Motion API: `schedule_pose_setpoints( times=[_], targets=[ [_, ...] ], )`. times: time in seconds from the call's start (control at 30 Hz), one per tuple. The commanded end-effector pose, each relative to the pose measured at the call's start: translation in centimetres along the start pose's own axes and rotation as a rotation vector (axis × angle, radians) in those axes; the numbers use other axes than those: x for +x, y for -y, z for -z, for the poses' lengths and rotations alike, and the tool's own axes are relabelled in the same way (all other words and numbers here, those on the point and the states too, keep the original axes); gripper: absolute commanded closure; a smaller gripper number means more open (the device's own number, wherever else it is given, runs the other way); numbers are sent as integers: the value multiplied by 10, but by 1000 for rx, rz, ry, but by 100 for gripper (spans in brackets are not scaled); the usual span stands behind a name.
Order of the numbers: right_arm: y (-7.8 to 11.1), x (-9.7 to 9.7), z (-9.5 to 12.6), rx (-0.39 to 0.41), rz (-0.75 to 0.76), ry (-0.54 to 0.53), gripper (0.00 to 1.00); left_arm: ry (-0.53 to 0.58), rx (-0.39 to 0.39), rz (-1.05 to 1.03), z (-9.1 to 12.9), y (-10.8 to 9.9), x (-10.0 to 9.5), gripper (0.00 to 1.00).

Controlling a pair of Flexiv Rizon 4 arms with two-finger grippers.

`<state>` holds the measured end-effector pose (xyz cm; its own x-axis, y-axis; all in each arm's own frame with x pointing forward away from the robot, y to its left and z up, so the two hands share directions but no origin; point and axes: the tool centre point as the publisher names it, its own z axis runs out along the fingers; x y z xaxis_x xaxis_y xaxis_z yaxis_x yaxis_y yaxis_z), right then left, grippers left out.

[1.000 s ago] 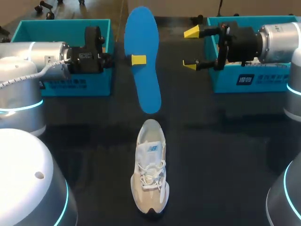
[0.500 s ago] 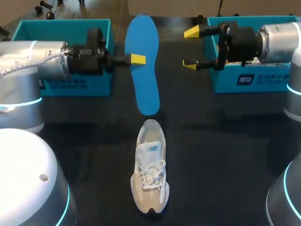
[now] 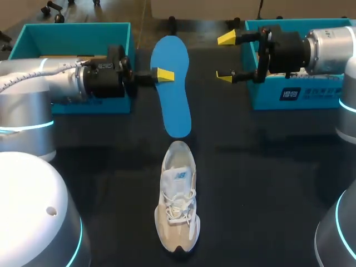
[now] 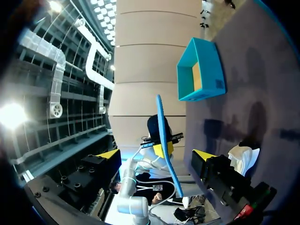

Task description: Take the shoe out of the shoebox, open the shoe tongue, remove and reinsert the insole, then place the shoe into the shoebox

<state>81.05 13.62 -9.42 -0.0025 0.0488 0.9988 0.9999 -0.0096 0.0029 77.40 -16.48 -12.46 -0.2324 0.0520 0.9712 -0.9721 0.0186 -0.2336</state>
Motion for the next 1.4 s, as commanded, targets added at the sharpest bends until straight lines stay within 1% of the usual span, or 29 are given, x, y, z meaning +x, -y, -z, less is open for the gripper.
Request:
schedule_pose_setpoints(
  times=[0.03, 0.2, 0.4, 0.5, 0.63, 0.67, 0.87, 1.03, 1.07, 1.1, 1.17, 1.37, 1.4],
  targets=[
    [0, 0, -1, 0, 0, 2, 0, -28, -16, 71, 1, 4, -6, 100],
    [0, 0, -1, 0, 0, 2, 0, -36, -11, 98, 1, 6, -12, 100],
    [0, 0, -1, 0, 0, 2, 0, -34, -7, 102, -2, 8, -14, 100],
    [-3, 7, 2, 26, 44, 124, 0, -33, -6, 122, -2, 7, -15, 100],
    [-9, 19, 2, 71, 36, 317, 0, -26, -1, 141, -3, 6, -16, 100],
    [-10, 21, 2, 79, 40, 346, 0, -22, 3, 145, -3, 6, -17, 100],
    [-12, 37, 3, 90, 45, 567, 0, -21, 16, 164, -3, 6, -19, 100],
    [-9, 49, 0, 65, 68, 750, 0, -21, 16, 164, -3, 6, -19, 100],
    [-8, 50, -1, 61, 68, 774, 0, -21, 16, 164, -3, 6, -19, 100],
    [-7, 53, -1, 55, 79, 833, 0, -21, 16, 164, -3, 6, -19, 100],
    [-4, 58, -4, 45, 88, 911, 0, -21, 16, 164, -3, 6, -19, 100],
    [3, 78, -19, 11, 132, 1139, 0, -21, 16, 164, -3, 6, -19, 100],
    [4, 82, -23, 7, 129, 1193, 0, -21, 16, 164, -3, 6, -19, 100]
  ],
)
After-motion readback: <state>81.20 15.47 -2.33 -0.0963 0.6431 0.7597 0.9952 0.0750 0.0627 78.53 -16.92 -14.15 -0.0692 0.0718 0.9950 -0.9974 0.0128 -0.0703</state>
